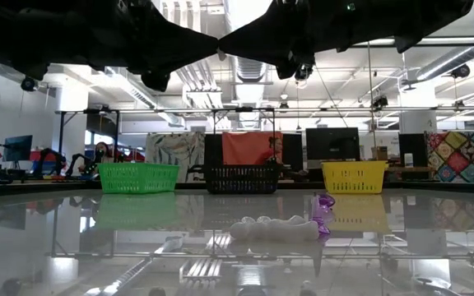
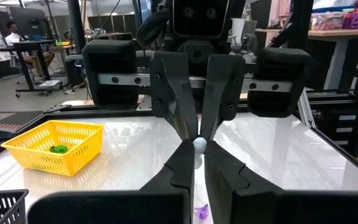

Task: Sort Halloween decoration
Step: Put the white bone toy into the green basket

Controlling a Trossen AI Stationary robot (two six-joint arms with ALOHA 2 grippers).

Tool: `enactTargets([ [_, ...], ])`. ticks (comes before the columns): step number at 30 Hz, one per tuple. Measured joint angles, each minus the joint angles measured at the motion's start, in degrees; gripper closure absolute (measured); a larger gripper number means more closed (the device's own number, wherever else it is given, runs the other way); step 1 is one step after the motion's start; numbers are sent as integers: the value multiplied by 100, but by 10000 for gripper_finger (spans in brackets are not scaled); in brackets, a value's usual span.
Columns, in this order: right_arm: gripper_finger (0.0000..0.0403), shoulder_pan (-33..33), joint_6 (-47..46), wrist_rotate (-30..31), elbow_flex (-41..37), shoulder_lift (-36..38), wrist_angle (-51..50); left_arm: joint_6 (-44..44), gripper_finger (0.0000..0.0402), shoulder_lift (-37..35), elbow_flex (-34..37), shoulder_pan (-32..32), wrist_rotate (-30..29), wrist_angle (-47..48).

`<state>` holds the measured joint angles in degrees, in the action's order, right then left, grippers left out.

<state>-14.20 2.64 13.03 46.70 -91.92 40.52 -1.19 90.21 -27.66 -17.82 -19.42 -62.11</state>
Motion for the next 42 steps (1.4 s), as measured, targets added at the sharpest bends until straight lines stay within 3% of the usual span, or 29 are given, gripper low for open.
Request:
enactTargets([
  [16, 294, 48, -270, 64, 0, 36, -329, 132, 401, -4, 83, 25, -137, 227],
  [19, 282, 56, -335, 272, 4, 81, -483, 188, 401, -52, 85, 33, -376, 443],
  [23, 272, 66, -466, 641, 43, 126, -694, 247, 402, -382, 88, 91, -1036, 1184],
  [27, 268, 66, -607, 1023, 61, 182, -874, 544, 402, -1073, 92, 384, -1547, 2714],
  [31, 270, 68, -624, 1103, 61, 190, -897, 926, 402, -1873, 92, 995, -1909, 4557],
  [35, 269, 68, -652, 1103, 63, 190, -895, 1240, 401, -2483, 92, 2025, -1847, 6055],
  [38, 268, 68, -661, 1103, 63, 190, -891, 1270, 401, -2677, 92, 2963, -1333, 6580],
  [42, 271, 63, -674, 1103, 63, 190, -872, 1345, 401, -2621, 78, 4065, -236, 6611],
])
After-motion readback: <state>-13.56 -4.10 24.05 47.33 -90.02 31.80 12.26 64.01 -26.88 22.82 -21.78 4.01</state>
